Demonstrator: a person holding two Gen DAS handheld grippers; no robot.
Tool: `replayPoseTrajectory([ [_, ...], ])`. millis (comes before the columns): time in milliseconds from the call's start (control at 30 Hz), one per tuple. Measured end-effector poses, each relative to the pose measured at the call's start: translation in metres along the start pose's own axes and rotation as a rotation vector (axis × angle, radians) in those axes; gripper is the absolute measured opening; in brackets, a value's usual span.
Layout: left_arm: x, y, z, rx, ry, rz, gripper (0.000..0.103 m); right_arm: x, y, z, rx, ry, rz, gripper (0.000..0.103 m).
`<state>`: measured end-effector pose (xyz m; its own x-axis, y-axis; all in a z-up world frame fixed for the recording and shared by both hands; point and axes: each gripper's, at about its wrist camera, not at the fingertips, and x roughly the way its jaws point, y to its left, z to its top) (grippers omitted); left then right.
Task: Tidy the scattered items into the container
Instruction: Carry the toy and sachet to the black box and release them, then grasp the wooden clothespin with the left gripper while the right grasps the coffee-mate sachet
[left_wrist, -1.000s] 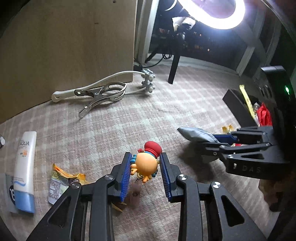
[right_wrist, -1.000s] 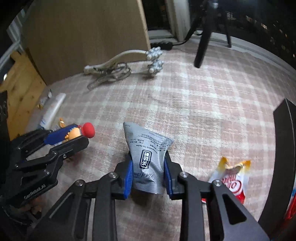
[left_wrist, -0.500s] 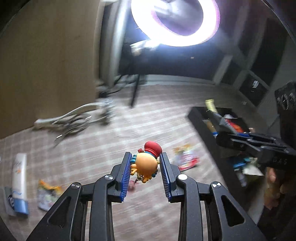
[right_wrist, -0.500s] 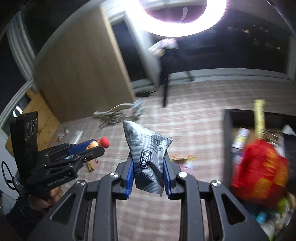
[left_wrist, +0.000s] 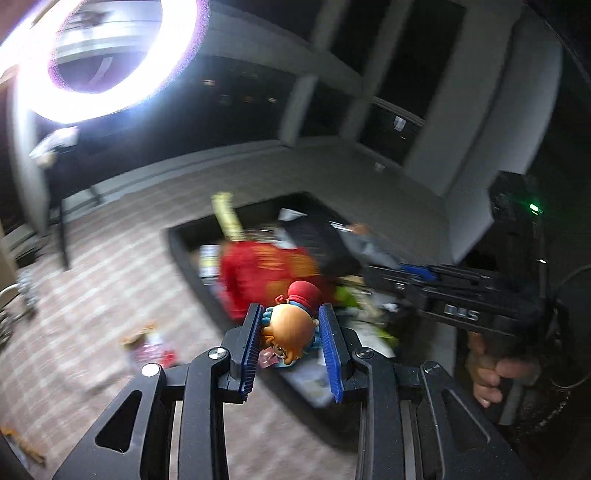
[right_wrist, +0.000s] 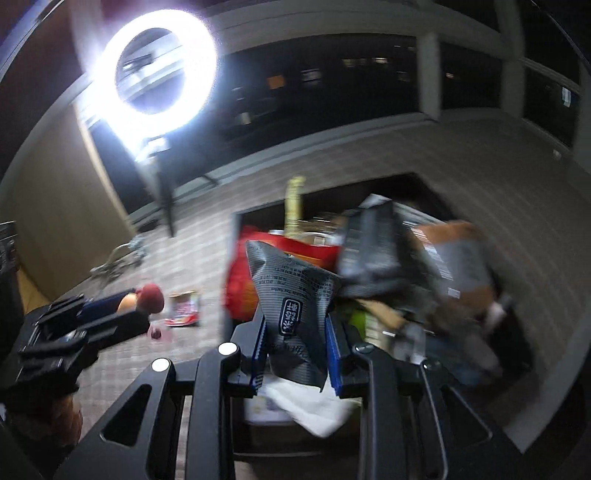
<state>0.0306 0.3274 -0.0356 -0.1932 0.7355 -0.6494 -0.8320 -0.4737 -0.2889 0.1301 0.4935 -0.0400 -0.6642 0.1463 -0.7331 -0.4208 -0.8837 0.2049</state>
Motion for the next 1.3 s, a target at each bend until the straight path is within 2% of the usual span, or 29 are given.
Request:
replayPoseTrajectory([
  [100,0.017,-0.026,0.000,0.045,0.023,-0.028,0.029,-0.003,-0.014,-0.004,0.022,-0.002,-0.025,0.027],
  [133,0.022,-0.032,0.000,0.054,0.034,-0.041,0.030,-0.004,-0.015,-0.004,0.018,-0.013,-0.034,0.036],
  [167,0.031,-0.038,0.000,0.067,0.062,-0.053,0.031,-0.004,-0.015,-0.003,0.009,-0.023,-0.051,0.057],
  [200,0.037,-0.042,0.000,0.074,0.081,-0.046,0.033,-0.003,-0.014,-0.002,0.002,-0.022,-0.077,0.066],
  [233,0.041,-0.044,0.001,0.073,0.085,-0.018,0.033,-0.003,-0.014,-0.002,0.001,-0.027,-0.087,0.068],
  [300,0.044,-0.044,0.000,0.068,0.082,0.010,0.034,-0.008,-0.016,-0.002,0.017,-0.052,-0.068,0.068],
  [433,0.038,-0.037,-0.003,0.043,0.087,0.011,0.035,-0.005,-0.016,0.000,0.017,-0.040,-0.074,0.068],
  [533,0.030,-0.029,-0.006,0.031,0.076,0.028,0.035,-0.003,-0.017,0.000,0.045,-0.031,-0.041,0.068],
  [767,0.004,0.018,-0.019,-0.066,0.068,0.102,0.035,-0.002,0.007,0.008,0.001,-0.039,0.003,0.068],
  [967,-0.042,0.077,-0.042,-0.174,0.034,0.257,0.035,0.016,0.052,0.015,-0.088,-0.006,0.089,0.068],
  [1067,-0.072,0.119,-0.063,-0.261,0.019,0.366,0.035,0.026,0.084,0.017,-0.148,0.017,0.139,0.068],
  [1300,-0.130,0.206,-0.119,-0.530,0.018,0.568,0.035,0.064,0.154,0.009,-0.261,0.086,0.230,0.068],
])
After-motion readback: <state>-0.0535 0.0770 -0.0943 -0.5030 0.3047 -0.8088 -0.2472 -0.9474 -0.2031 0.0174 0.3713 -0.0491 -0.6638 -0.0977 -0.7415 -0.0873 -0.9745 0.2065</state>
